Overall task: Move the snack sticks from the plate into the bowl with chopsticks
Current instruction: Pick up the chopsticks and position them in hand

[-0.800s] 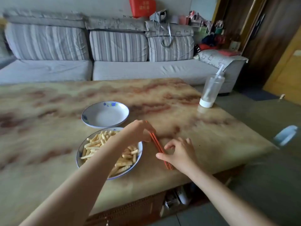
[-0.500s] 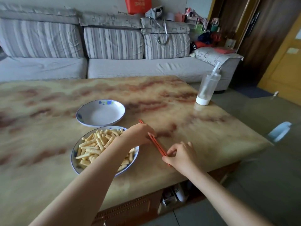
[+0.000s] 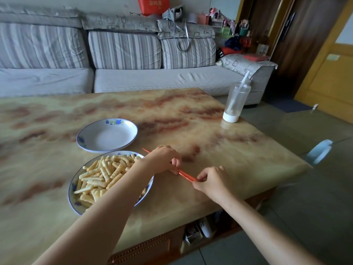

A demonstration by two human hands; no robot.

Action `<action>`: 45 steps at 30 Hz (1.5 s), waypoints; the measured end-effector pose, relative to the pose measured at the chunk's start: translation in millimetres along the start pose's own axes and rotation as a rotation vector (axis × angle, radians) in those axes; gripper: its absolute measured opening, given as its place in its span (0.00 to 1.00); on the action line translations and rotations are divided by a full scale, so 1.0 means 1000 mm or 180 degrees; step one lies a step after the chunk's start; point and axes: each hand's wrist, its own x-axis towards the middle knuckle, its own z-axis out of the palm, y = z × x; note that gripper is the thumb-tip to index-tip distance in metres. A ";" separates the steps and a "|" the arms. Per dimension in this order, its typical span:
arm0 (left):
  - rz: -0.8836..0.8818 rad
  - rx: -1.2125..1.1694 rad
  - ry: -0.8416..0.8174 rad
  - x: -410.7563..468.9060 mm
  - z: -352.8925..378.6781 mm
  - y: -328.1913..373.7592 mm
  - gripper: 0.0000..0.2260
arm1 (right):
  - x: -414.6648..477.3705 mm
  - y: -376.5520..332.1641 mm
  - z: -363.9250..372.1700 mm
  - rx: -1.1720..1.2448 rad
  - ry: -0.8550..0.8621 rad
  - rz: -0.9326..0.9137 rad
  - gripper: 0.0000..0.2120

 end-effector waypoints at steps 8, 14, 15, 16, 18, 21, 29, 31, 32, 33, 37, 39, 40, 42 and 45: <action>0.0027 -0.0085 0.0179 0.001 0.003 -0.001 0.10 | 0.010 0.012 -0.004 0.0458 0.0013 -0.0065 0.08; 0.0053 -0.0890 0.0978 0.007 -0.018 -0.001 0.05 | 0.019 0.005 -0.037 0.2214 0.0464 -0.0127 0.05; 0.0061 -0.1052 0.1116 0.007 -0.025 0.001 0.05 | 0.020 0.001 -0.042 0.2538 0.0473 -0.0157 0.06; 0.0055 -0.1178 0.1214 0.007 -0.033 0.003 0.06 | 0.020 -0.006 -0.046 0.2835 0.0413 -0.0190 0.07; -0.0012 -0.1404 0.1319 0.005 -0.048 0.009 0.08 | 0.024 -0.021 -0.053 0.3160 0.0331 -0.0343 0.05; -0.0046 -0.1723 0.1287 -0.001 -0.065 0.015 0.06 | 0.037 -0.046 -0.060 0.3313 0.0434 -0.0617 0.03; -0.0229 -0.2455 0.1181 -0.038 -0.092 0.009 0.03 | 0.056 -0.096 -0.064 0.3330 0.0346 -0.1074 0.12; -0.0289 -0.2778 0.1035 -0.049 -0.093 0.006 0.04 | 0.058 -0.107 -0.061 0.3409 0.0266 -0.1028 0.12; -0.0280 -0.2992 0.0951 -0.055 -0.093 0.006 0.04 | 0.059 -0.113 -0.060 0.3466 0.0207 -0.0993 0.12; -0.0275 -0.3156 0.0883 -0.060 -0.093 0.007 0.03 | 0.058 -0.117 -0.059 0.3505 0.0142 -0.0971 0.12; -0.0360 -0.3498 0.0731 -0.083 -0.093 0.005 0.04 | 0.055 -0.132 -0.052 0.3526 -0.0018 -0.1024 0.13; -0.0475 -0.3532 0.0731 -0.092 -0.093 0.001 0.04 | 0.054 -0.138 -0.049 0.3571 -0.0038 -0.1036 0.13; -0.0526 -0.3507 0.0762 -0.096 -0.092 -0.001 0.03 | 0.054 -0.141 -0.048 0.3610 -0.0046 -0.1017 0.13; -0.0578 -0.3510 0.0867 -0.101 -0.090 -0.005 0.03 | 0.052 -0.147 -0.046 0.3716 -0.0116 -0.0932 0.12; -0.0568 -0.3597 0.0968 -0.107 -0.091 -0.009 0.03 | 0.049 -0.153 -0.044 0.3699 -0.0564 -0.0815 0.09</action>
